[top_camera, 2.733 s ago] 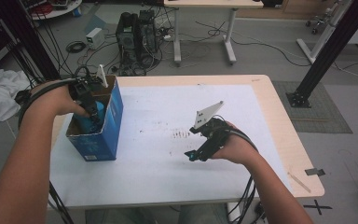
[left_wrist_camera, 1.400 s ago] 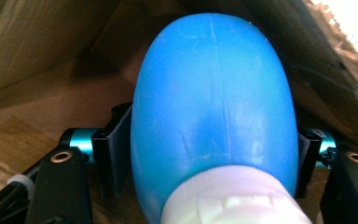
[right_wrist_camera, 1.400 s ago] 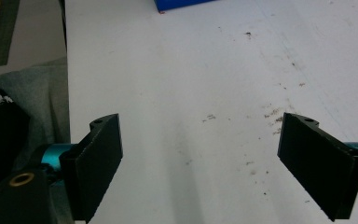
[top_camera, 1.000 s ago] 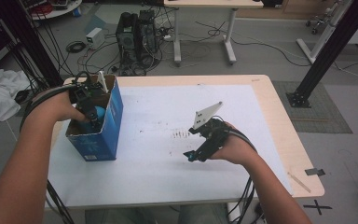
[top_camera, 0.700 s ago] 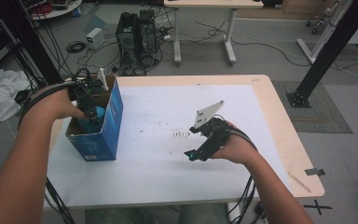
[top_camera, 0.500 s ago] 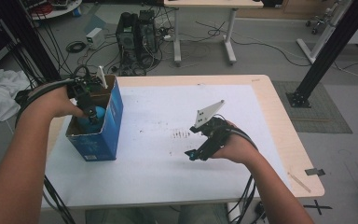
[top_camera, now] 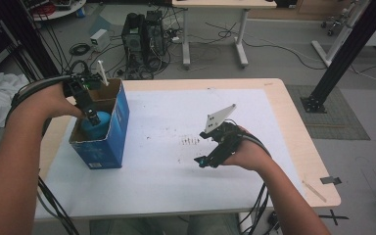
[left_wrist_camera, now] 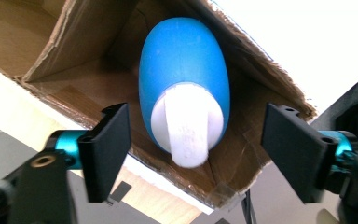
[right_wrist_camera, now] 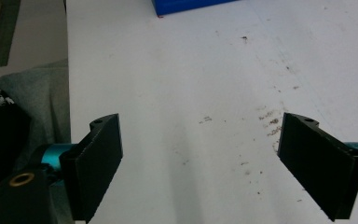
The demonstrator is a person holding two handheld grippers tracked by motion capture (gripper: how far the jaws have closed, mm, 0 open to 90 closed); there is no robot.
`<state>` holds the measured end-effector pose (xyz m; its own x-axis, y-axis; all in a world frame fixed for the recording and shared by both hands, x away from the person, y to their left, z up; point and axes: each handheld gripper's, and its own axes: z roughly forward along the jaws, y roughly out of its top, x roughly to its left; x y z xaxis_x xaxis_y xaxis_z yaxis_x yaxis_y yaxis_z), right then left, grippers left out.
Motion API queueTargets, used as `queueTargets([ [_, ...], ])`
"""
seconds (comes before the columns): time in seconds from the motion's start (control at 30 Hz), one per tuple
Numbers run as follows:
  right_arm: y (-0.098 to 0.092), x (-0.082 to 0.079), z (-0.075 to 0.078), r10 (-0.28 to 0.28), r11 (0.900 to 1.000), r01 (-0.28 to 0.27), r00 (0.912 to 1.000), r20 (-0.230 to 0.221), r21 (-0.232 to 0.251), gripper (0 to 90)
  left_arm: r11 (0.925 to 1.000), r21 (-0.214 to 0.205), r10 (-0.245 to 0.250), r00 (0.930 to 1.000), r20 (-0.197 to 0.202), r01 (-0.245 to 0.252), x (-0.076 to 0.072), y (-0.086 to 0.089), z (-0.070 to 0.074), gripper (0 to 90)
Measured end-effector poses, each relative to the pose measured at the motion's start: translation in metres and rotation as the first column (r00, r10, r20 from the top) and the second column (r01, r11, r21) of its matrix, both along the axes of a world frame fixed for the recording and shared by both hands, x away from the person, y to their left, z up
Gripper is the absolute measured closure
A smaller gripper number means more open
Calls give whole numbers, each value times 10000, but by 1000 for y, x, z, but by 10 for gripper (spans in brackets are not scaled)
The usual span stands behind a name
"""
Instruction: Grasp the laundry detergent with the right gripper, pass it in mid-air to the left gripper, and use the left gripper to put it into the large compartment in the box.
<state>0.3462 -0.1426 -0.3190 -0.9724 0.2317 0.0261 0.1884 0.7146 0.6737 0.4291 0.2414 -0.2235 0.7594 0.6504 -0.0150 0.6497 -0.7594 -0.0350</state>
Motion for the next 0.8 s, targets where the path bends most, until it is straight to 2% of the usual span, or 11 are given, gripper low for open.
queueTargets([
  [0.03, 0, 0, 0, 52, 10000, -52, 10000, 45, -5, 131, 9999, 22, -133, 9999, -75, 133, 0, 0, 2, 235],
  [0.07, 0, 0, 1, 82, 10000, -82, 10000, 41, 20, 131, 9999, -132, 52, 9999, 94, -51, -2, -1, 2, 235],
  [0.13, 0, 0, 2, -4, 10000, 4, 10000, 92, -14, 131, 9997, -21, -236, 9997, -65, 236, -2, -2, 7, 234],
  [0.3, -2, 0, 6, -68, 9999, 67, 10000, -40, -103, 131, 9994, -97, -328, 9994, 114, 330, -6, -6, 15, 216],
  [0.37, -3, 1, 6, 3, 9999, -2, 10000, 80, -100, 131, 9985, -14, -553, 9985, 19, 553, -5, -7, 19, 216],
  [0.47, -5, 1, 8, -32, 9998, 34, 10000, 84, -192, 131, 9986, -51, -532, 9986, 34, 532, -7, -10, 23, 192],
  [0.5, -5, 1, 10, -97, 9996, 96, 9999, -43, -251, 131, 9980, -19, -639, 9979, 76, 639, -8, -11, 24, 192],
  [0.6, -7, 2, 15, -145, 9992, 143, 9999, -69, -372, 131, 9967, -75, -811, 9966, 125, 812, -9, -14, 30, 191],
  [0.63, -7, 4, 16, -84, 9994, 86, 10000, 44, -343, 131, 9959, -54, -898, 9958, 158, 899, -9, -15, 31, 188],
  [0.77, -10, 7, 22, -94, 9981, 90, 9999, -57, -616, 131, 9931, -182, -1154, 9930, 255, 1158, -12, -22, 35, 165],
  [0.8, -10, 8, 24, -123, 9973, 117, 9999, -68, -722, 131, 9912, -195, -1310, 9913, 141, 1313, -12, -23, 36, 165],
])
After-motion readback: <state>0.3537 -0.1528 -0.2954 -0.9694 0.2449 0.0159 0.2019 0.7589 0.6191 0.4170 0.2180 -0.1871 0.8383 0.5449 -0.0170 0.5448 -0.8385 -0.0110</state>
